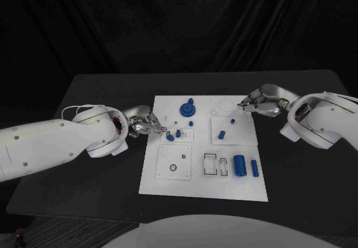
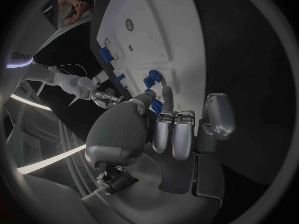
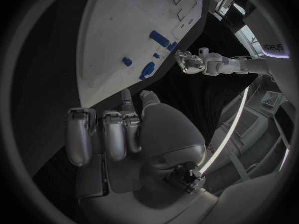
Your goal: Assemble the parts on the task board
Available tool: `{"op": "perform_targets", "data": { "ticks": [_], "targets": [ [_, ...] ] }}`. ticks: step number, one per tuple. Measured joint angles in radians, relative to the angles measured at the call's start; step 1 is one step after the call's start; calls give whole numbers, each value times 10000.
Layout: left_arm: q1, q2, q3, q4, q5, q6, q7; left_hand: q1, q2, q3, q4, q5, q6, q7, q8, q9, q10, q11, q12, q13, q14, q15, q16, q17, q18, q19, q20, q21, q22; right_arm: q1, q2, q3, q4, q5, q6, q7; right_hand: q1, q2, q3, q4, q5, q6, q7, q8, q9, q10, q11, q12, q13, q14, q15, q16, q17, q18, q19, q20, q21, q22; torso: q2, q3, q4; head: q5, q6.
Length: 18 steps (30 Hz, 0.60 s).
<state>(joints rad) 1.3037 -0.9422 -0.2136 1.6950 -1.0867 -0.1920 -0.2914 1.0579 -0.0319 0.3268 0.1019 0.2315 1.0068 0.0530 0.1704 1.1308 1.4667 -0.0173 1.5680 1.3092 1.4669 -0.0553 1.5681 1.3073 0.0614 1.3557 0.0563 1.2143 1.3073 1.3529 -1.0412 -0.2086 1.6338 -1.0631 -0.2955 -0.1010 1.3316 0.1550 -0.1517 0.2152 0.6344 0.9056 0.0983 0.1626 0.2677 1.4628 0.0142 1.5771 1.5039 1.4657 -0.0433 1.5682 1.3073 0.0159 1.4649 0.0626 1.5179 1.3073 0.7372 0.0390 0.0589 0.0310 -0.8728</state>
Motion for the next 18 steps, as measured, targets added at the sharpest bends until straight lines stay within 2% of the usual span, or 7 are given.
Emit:
{"op": "perform_targets", "data": {
  "ticks": [3, 6, 8, 11, 15, 17, 18],
  "targets": [
    [0, -128, 0, 82, -472, -301, 544, 1046, -223, -130, -202, -358, -603, 216, -223, -331, -4, 202, -360, 0, -12, 140, 0, 0, 158, -181, 108, -160, 0, 0, -37, 0, 38, 0, -69, 21, 0, 0, 0, 0, 0, 0, 0, 0, 0, 0, 0, 0, -2, 0, 1, 0, 0, 0, 0, 0, 0, 0, 0, 0, 0, 12, 0],
    [0, -198, -1, 64, -1332, -656, 1328, 1919, -435, -147, -236, -576, -1209, 485, -728, -1301, -6, 372, -625, 0, -5, 297, 0, 0, 158, -145, 201, 50, 0, 0, -63, 0, 60, 0, -151, 49, 1, 1, 28, -28, 0, 0, 0, 0, 0, 0, 0, 0, -3, 0, 1, 0, 0, 0, 0, 0, 0, 0, -3, -1, -10, 34, 0],
    [0, -202, -1, 14, -2008, -869, 1846, 2390, -652, -224, -159, -661, -1706, 378, -996, -2043, -23, 341, -748, 0, -5, 297, 0, 0, 158, -8, 242, 385, 0, 0, -69, 0, 68, 0, -193, 64, 2, 2, 28, -28, 0, 0, 0, 0, 0, 0, 0, 0, -3, 1, 2, 0, 0, -1, 0, 0, 0, 5, -6, 0, -13, 38, 0],
    [0, -202, 0, -79, -3223, -1165, 2656, 2956, -875, -311, -72, -776, -2314, 84, -1069, -3078, 2, 116, -747, 0, -16, 191, 0, 0, 158, 177, 157, 751, 4, 0, -77, 1, 86, 0, -247, 88, 6, 6, 28, -28, 0, 0, 0, 0, 0, 0, 0, 0, -3, -11, -9, 0, 0, 0, 0, 0, 0, 8, -10, 7, -16, 38, 0],
    [0, -150, 1, -235, -4686, -1342, 3499, 3349, -1020, -372, 67, -815, -2405, -192, -1070, -4116, 10, 28, -623, 0, -21, 122, 0, 0, 157, 333, 65, 1082, 8, 0, -77, 1, 98, 0, -282, 108, 19, 19, 28, -28, 0, 0, 0, 0, 1, 0, 0, 1, -3, -23, -19, 0, 0, 0, 0, 0, 0, 8, -12, 12, -7, 18, 0],
    [0, -99, 1, -310, -5165, -1347, 3728, 3421, -1072, -384, 145, -766, -2362, -187, -1070, -4516, -5, 11, -476, 0, -36, 107, 0, 0, 131, 426, 45, 1253, 8, 0, -77, 1, 98, 0, -288, 116, 20, 20, 28, -28, 0, 0, 0, 0, 1, 0, 0, 1, -3, -18, -25, 0, 0, 0, 0, 0, 0, 7, -12, 12, 0, 18, 0],
    [-4, -73, 1, -349, -5370, -1345, 3815, 3421, -1072, -408, 170, -766, -2313, -138, -1070, -4640, -5, 11, -456, 0, -36, 106, 0, 0, -13, 425, 45, 1314, 8, 0, -76, 1, 98, 0, -290, 119, 31, 31, 28, -29, 0, 0, 0, 0, 1, 0, 0, 1, -2, -14, -29, 0, 0, 0, 0, 0, 0, 7, -12, 12, 2, 18, 0]
  ]
}}
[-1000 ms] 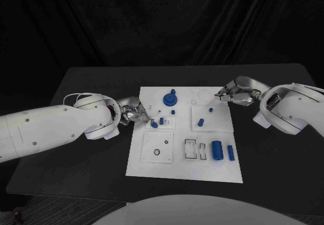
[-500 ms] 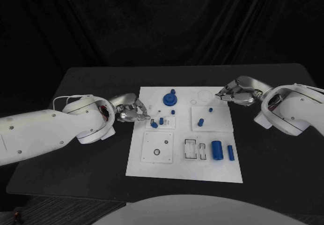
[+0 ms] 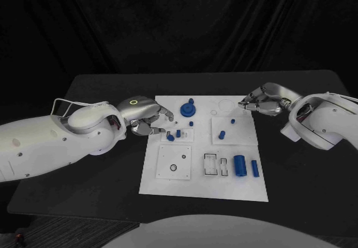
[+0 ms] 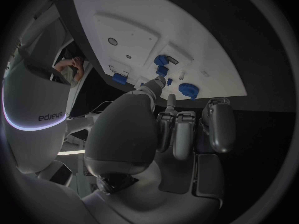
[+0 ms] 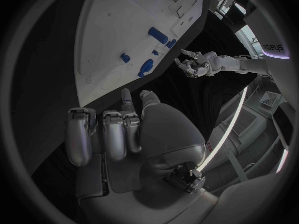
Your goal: Assemble the parts on the task board
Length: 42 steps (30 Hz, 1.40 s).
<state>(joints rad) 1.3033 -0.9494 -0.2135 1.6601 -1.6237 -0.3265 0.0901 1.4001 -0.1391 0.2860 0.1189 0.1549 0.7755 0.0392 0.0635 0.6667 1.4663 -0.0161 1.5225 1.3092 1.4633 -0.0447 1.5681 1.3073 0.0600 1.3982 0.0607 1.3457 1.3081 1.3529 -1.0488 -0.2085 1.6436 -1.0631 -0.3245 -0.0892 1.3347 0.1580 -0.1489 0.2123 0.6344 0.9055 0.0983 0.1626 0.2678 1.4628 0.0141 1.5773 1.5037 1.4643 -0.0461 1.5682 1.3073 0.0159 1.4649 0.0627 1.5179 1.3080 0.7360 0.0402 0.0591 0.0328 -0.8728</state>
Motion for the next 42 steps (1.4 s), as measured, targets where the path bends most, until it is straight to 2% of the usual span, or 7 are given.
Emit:
{"op": "perform_targets", "data": {
  "ticks": [6, 12, 17, 25, 26, 28, 42],
  "targets": [
    [-115, 126, -3, -189, -857, 77, 335, 87, 0, -11, 11, 94, 193, 49, 42, -377, 0, 0, 117, 0, 0, 0, 0, 0, 2, 81, -2, 130, -1, 0, 23, 0, -7, 0, -1, 11, 1, 1, 28, 29, 0, 0, 0, 0, -10, -9, 10, 1, 1, 18, -18, 0, 0, 0, 0, 0, 0, -1, 8, -7, 5, 9, 0],
    [-211, 264, -5, -338, -1201, 208, 395, 123, -35, -59, 142, 153, 577, 221, 149, -735, 0, 0, 225, 0, 0, 0, 0, 0, 5, 179, 34, 231, -1, -2, 33, 0, -18, 0, 1, 15, 1, 1, 28, 28, 0, 0, 0, 0, -10, -10, 10, 2, 1, 18, -17, 0, 0, 0, 0, 0, 0, -1, 30, -22, -2, 28, 0],
    [-307, 356, -5, -425, -1340, 265, 381, 123, -35, -154, 292, 153, 875, 234, 294, -895, 0, 0, 225, 0, 0, 0, 0, 0, 6, 215, 71, 324, -2, -3, 34, -1, -30, 0, 2, 17, 11, 11, 28, 28, 0, 0, 0, 0, -9, -10, 10, 3, 2, 18, -15, 0, 0, 1, 0, 0, 0, -2, 35, -25, 4, 1, 0],
    [-462, 495, -5, -490, -1447, 283, 315, 83, 4, -207, 345, 86, 988, 275, 351, -970, 0, 0, 225, 0, 0, 1, 0, 0, 6, 215, 70, 324, -2, -10, 36, -1, -50, 0, 3, 22, 11, 11, 28, 29, 0, 0, 0, 0, -9, -10, 10, -35, 7, 17, -12, 0, 0, 0, 0, 0, 0, -3, 21, -25, -2, -1, 0],
    [-474, 509, -5, -494, -1453, 283, 306, 79, 8, -264, 402, 22, 1040, 326, 388, -1015, -1, 77, 225, 0, 0, 1, 0, 0, 7, 214, 70, 370, -3, -11, 36, -1, -52, 0, 3, 22, 11, 11, 28, 29, 0, 0, 0, 0, -9, -10, 10, -35, 7, 17, -11, 0, 0, 0, 0, 0, 0, -3, 20, -25, -2, 0, 0],
    [-499, 538, -5, -503, -1465, 282, 283, 39, 49, -277, 415, 9, 1054, 341, 388, -1050, 0, 77, 225, 0, 0, 1, 0, 0, 7, 236, 92, 371, -3, -14, 36, -1, -56, 0, 3, 23, 11, 11, 28, 28, 0, 0, 0, 0, -9, -10, 10, -36, 7, 17, -11, 0, 0, 0, 0, 0, 0, -3, 18, -24, -4, 1, 0],
    [-575, 713, -3, -585, -1498, 311, 127, 14, 73, -331, 523, 9, 1025, 460, 264, -1400, -11, 188, 225, 0, 34, 42, 0, 0, 7, 287, 143, 405, -4, -33, 53, -1, -84, 0, 10, 23, 9, 9, 59, -3, 0, 0, 0, 0, -8, -10, 10, -35, 7, 23, 1, 0, 0, 0, 0, 0, 0, -5, 12, -15, -7, 6, 0]
  ]
}}
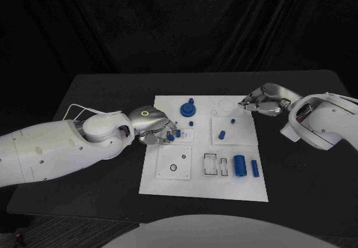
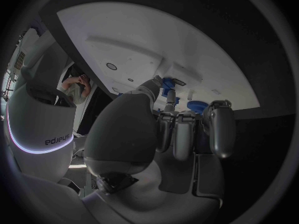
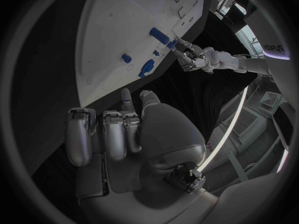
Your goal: Assemble the parts on the task board
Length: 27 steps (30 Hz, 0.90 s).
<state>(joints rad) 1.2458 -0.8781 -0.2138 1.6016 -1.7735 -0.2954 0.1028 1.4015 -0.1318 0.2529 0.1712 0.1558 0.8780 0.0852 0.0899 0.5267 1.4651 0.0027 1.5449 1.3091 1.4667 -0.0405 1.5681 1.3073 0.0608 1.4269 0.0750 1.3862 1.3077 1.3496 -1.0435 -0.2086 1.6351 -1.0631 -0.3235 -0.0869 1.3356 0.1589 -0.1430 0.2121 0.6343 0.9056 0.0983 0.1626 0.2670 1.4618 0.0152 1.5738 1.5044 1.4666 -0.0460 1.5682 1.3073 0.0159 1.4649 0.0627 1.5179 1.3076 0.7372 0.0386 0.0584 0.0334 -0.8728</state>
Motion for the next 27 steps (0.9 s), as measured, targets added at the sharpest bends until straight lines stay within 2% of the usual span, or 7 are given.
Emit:
{"op": "perform_targets", "data": {
  "ticks": [2, 14, 19, 21, 25, 27],
  "targets": [
    [-15, 26, 0, -28, -2, 16, -26, 0, 0, 0, 0, 48, 63, 63, 0, -48, 12, 30, 0, 0, -33, 33, 0, 0, 1, 0, 0, 0, 0, -1, 0, 0, 0, 0, 1, 0, 0, 0, 12, -12, 0, 0, 0, 0, 0, 0, 0, 0, 0, 0, 1, 0, 0, 0, 0, 0, 0, 0, -1, 1, -1, 1, 0],
    [-54, 114, 23, -141, -5, 79, -180, 107, 107, 0, -1, 265, 253, 55, -41, -296, 12, 29, 0, 0, 2, 68, 0, 0, 1, 0, 0, -2, -1, -11, -5, 0, -5, 0, 8, 0, -1, -2, 12, -12, 0, 0, 0, 0, 1, 0, 0, 4, 0, -3, 6, 0, 0, 0, 0, 0, 0, -1, -3, 8, 3, -11, 0],
    [-65, 113, 32, -119, -2, 63, -189, 199, 136, 56, -57, 302, 691, 19, -13, -434, 12, 29, 0, 0, 2, 68, 0, 0, 2, 35, 35, -3, -1, -18, -2, 0, -13, 0, 11, 0, -2, -2, 12, -12, 0, 0, 0, 0, 1, 0, 0, 10, 0, -13, 19, 0, 0, 0, 0, 0, 0, -1, -2, 7, 3, 16, 0],
    [-69, 108, 33, -117, -1, 26, -174, 350, 158, 146, -146, 606, 1089, -51, 109, -518, 12, 29, 57, 0, 2, 68, 0, 0, 2, 35, 35, 79, -2, -21, 3, 0, -18, 0, 12, 0, -2, -2, 12, -12, 0, 0, 0, 0, 1, 0, 0, 24, 0, -8, 26, 0, 0, 0, 0, 0, 0, -1, -1, 7, 3, 23, 0],
    [-96, 88, 21, -120, -1, -120, -83, 385, 192, 240, -246, 887, 1470, -116, 188, -631, 12, 23, 159, 0, 2, 68, 0, 0, 3, 90, 21, 165, -2, -25, 15, 0, -23, 0, 14, 0, -3, -2, 12, -12, 0, 0, 0, 0, 1, 0, 0, 26, 0, -8, 26, 0, 0, 0, 0, 0, 0, -1, 0, 5, 3, 32, 0],
    [-109, 77, 12, -122, -2, -218, -3, 432, 222, 258, -384, 1132, 1615, 28, 243, -649, 18, -79, 225, 0, -13, 43, 0, 0, -19, 191, -14, 299, -2, -27, 15, 0, -25, 0, 15, 1, -4, -4, 12, -12, 0, 0, 0, 0, 1, 0, 0, 26, 0, -9, 27, 0, 0, 0, 0, 0, 0, -1, 1, 5, 3, 32, 0]
  ]
}}
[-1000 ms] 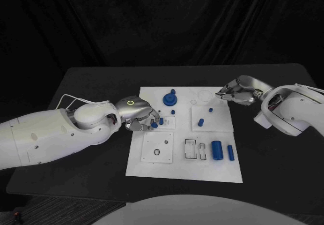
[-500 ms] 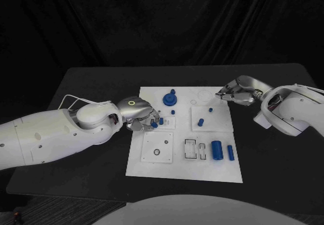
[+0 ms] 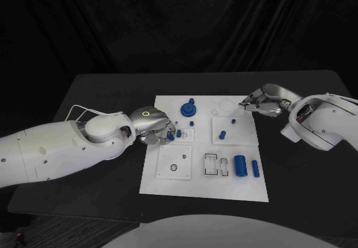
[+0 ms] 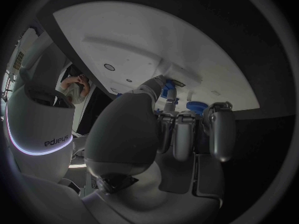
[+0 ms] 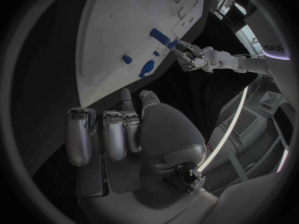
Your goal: Assemble the parts on the task board
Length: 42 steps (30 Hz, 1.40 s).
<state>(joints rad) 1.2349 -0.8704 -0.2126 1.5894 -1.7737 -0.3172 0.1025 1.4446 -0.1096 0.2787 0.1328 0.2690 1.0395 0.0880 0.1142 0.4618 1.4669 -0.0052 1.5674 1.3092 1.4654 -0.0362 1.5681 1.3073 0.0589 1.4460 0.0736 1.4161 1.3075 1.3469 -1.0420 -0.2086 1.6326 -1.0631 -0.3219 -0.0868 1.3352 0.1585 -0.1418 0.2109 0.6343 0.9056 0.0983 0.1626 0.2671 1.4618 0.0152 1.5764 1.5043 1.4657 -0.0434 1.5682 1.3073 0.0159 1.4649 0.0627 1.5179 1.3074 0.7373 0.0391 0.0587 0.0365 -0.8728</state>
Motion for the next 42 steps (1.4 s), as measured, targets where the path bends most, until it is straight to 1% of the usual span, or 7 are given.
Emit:
{"op": "perform_targets", "data": {
  "ticks": [1, 5, 12, 18, 28, 33, 42],
  "targets": [
    [-3, -5, -3, 0, -1, -42, 37, 47, 9, 5, -49, 76, 66, 65, 0, -1, -1, 0, 0, 0, 13, -54, 0, 0, -144, 27, -27, 45, 0, -1, 0, 0, -1, 0, 0, 0, -18, -18, 0, 0, 0, 0, 0, 0, 0, 0, 0, 0, 0, 0, 0, 0, 0, -1, 0, 0, 0, 0, 0, 0, 1, 0, 0],
    [-16, -36, -12, -3, -6, -196, 168, 150, 30, -23, -105, 248, 191, 189, 0, -9, -28, -27, 0, 0, 12, -53, 0, 0, -143, 40, -40, 45, 0, -4, 0, 0, -10, 0, 3, 0, -25, -24, 0, 0, 0, 0, 0, 0, 0, 0, 0, 0, -1, 0, 1, 0, 0, -1, 0, 0, 0, 0, 0, 0, 1, 10, 0],
    [-18, -200, -12, -38, 323, -528, 331, 129, 53, -50, -133, 253, 229, 227, 0, -57, -28, -26, 0, 0, 13, -52, 0, 0, -142, 40, -40, 45, 0, -7, -1, 0, -20, 0, 6, -1, -25, -24, 0, 0, 0, 0, 0, 0, 0, 0, 0, 2, -2, 5, 7, 0, 0, -1, 0, 0, 0, 0, 0, 0, 3, 11, 0],
    [-19, -359, -12, -143, 2281, -988, 761, 39, 142, -84, -155, 253, 295, 294, 0, -57, -28, -26, 0, 0, 13, -52, 0, 0, -141, 76, -77, 90, -1, -9, -18, 0, -20, 0, 8, -2, -24, -23, 55, 1, 0, 0, 0, 0, 0, 0, 0, 8, -4, -21, -17, 0, 0, -1, 0, 0, 0, -1, 0, -1, 3, -11, 0],
    [-19, -335, -12, -576, 6435, -1244, 1931, -124, 304, -254, -65, 682, 250, 258, 0, -242, -28, -26, -93, 0, 14, -51, 0, 0, -140, -118, -104, -168, -1, -12, -5, 0, -20, 0, 11, -4, -17, -17, 55, 1, 0, 0, 0, 0, 1, 0, 0, 9, -4, -13, -25, 0, 0, 0, 0, 0, 0, -1, -3, -1, 2, 34, 0],
    [-46, -174, -10, -817, 7568, -1084, 2237, -69, 381, -304, -16, 682, 179, 190, 0, -381, -28, -26, -110, 0, 14, -50, 0, 0, -139, -214, -79, -226, -1, -22, -1, 0, -25, 0, 13, -4, -4, -4, 55, 1, 0, 0, 0, 0, 0, -1, 0, 9, -3, 3, -40, 0, 0, 0, 0, 0, 0, -1, -2, -1, 2, 27, 0],
    [-226, 107, -13, -1239, 8830, -528, 2567, 41, 547, -306, -18, 793, 135, 149, -139, -532, -28, -25, -199, 0, 14, -50, 0, 0, -138, -215, -78, -227, -2, -37, -6, 0, -27, 0, 16, -2, 9, 8, 55, 1, 0, 0, 0, 0, 1, 0, 0, 11, -2, 3, -39, 0, 0, 0, 0, 0, 0, 7, 0, -1, 4, 7, 0]
  ]
}}
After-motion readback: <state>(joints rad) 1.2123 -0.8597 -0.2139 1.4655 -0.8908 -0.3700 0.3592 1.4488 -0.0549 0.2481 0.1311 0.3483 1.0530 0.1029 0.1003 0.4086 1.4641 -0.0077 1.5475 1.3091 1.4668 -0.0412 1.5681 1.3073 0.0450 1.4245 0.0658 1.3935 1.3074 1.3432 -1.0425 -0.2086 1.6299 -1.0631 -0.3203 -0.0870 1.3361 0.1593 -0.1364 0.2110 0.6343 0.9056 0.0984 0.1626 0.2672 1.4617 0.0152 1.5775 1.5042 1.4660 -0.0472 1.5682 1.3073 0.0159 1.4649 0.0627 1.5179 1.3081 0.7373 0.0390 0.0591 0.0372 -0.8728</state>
